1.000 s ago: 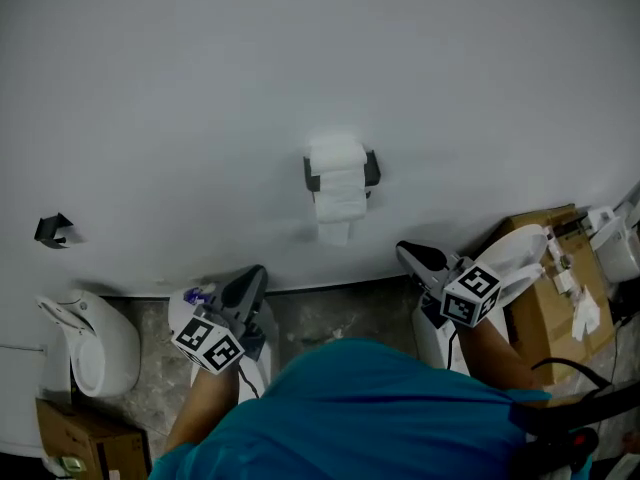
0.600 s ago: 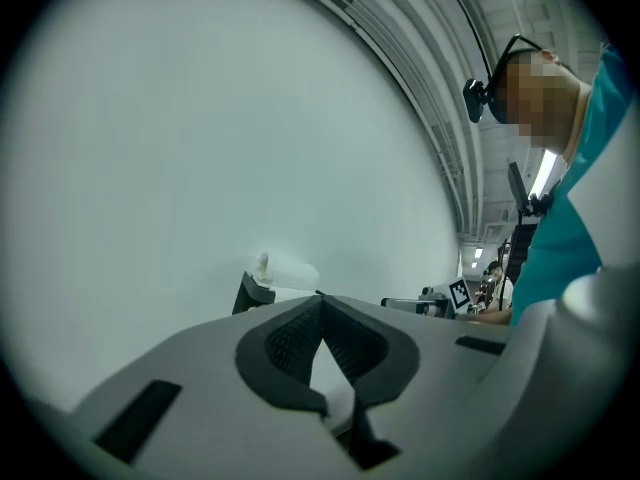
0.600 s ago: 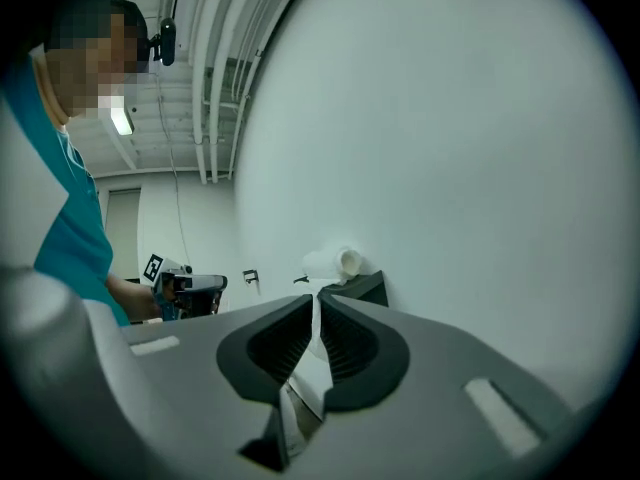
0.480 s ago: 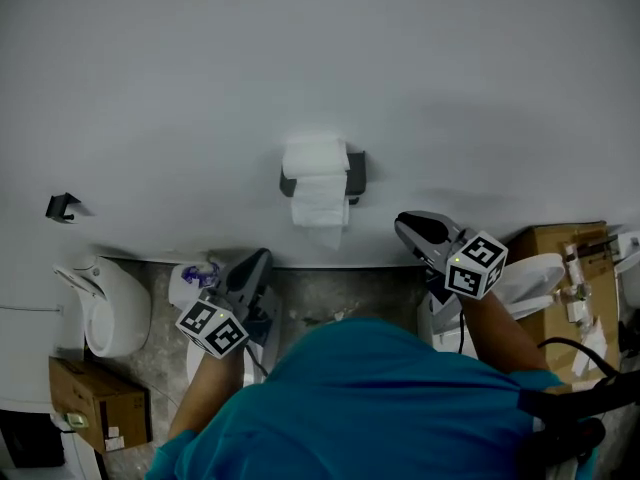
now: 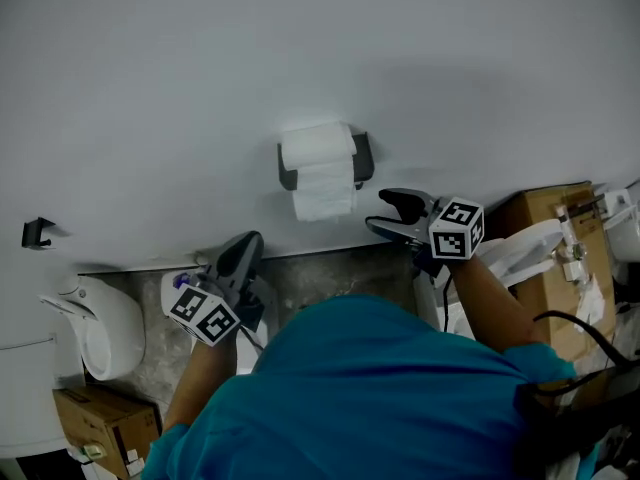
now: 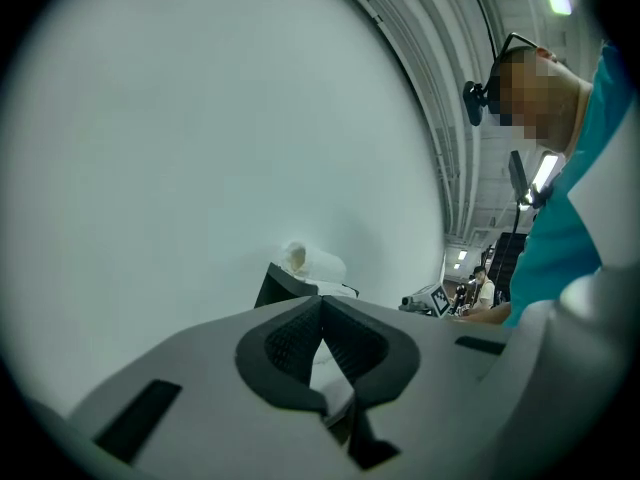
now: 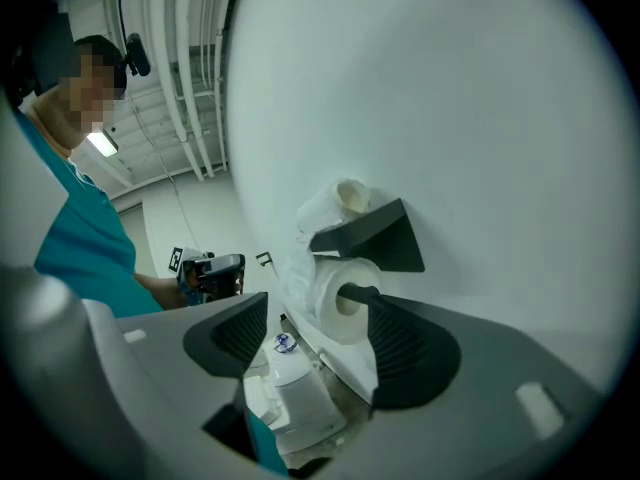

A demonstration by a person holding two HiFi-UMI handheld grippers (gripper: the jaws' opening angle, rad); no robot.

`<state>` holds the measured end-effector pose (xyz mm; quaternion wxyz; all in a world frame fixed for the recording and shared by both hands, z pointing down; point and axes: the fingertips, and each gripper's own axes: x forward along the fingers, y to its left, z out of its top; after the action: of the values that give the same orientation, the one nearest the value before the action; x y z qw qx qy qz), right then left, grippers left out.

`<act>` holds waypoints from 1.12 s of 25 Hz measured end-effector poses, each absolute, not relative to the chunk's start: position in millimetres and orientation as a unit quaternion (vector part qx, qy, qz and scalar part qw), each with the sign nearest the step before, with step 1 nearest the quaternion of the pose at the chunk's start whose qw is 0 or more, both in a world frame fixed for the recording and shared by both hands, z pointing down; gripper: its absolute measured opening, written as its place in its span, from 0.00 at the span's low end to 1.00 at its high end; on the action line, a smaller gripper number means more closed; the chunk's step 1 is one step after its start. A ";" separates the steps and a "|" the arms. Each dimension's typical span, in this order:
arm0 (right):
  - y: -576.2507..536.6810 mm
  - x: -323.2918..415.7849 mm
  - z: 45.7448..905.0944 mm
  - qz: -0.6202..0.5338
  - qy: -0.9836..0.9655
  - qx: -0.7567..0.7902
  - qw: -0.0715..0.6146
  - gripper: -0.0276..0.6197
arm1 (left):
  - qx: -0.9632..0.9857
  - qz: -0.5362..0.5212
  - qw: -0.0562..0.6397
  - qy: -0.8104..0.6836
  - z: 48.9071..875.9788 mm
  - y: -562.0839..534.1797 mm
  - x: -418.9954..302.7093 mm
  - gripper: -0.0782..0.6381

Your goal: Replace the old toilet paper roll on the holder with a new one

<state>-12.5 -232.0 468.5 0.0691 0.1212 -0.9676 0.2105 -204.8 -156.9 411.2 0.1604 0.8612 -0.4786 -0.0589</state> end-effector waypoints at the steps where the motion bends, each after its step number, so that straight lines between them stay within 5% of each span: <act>1: -236.3 -14.9 474.3 0.216 -0.966 0.116 0.076 0.51 | 0.863 -0.059 0.161 -0.475 410.9 -157.8 -206.5 0.12; 14: -276.9 -58.0 499.8 0.346 -0.937 -0.010 0.042 0.89 | 0.849 -0.054 0.175 -0.496 421.9 -148.2 -228.7 0.12; 28: -280.4 -97.5 501.8 0.388 -0.917 -0.096 0.022 0.91 | 0.831 -0.057 0.180 -0.523 427.0 -137.1 -242.6 0.12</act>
<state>-97.5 -280.4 501.8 0.0221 -0.0962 -0.9166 0.3875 -242.6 -137.1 427.0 0.1802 0.8313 -0.5226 -0.0572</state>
